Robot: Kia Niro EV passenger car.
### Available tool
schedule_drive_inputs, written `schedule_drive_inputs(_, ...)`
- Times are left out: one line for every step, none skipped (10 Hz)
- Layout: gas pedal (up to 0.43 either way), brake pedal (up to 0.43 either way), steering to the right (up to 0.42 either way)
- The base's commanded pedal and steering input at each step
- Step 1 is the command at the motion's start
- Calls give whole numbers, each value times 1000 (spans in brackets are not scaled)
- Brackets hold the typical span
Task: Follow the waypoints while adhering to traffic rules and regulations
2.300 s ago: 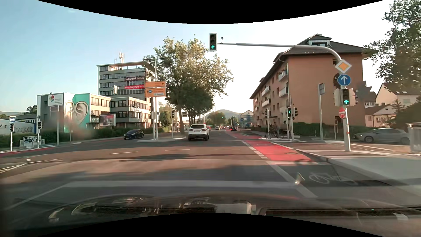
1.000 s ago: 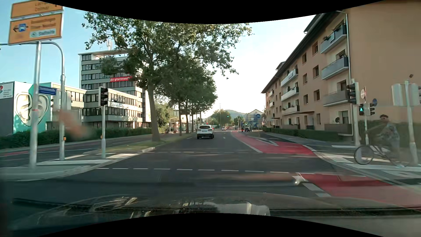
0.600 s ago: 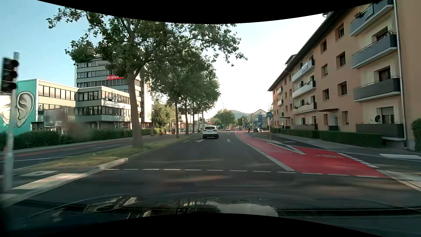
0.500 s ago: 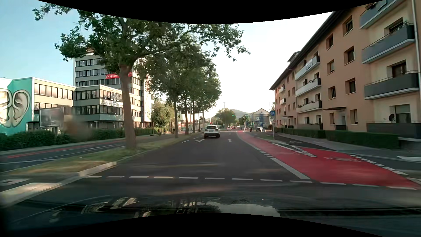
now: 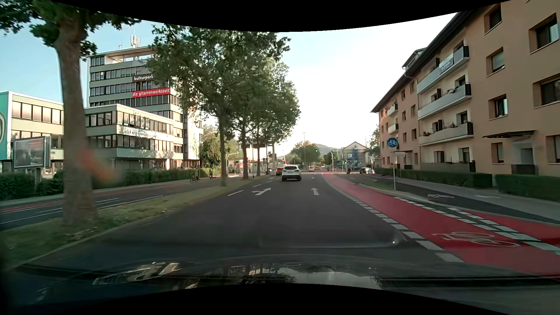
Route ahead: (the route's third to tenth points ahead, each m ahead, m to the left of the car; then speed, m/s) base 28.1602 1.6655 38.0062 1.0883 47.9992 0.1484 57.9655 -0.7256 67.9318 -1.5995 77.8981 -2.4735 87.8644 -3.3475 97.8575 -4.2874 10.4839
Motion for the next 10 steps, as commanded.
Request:
schedule_drive_inputs(98, 0, -14)
schedule_drive_inputs(98, 0, -14)
schedule_drive_inputs(98, 0, -14)
schedule_drive_inputs(98, 0, -14)
schedule_drive_inputs(98, 0, -12)
schedule_drive_inputs(98, 0, -11)
schedule_drive_inputs(98, 0, -9)
schedule_drive_inputs(98, 0, -7)
schedule_drive_inputs(98, 0, -5)
schedule_drive_inputs(98, 0, -5)
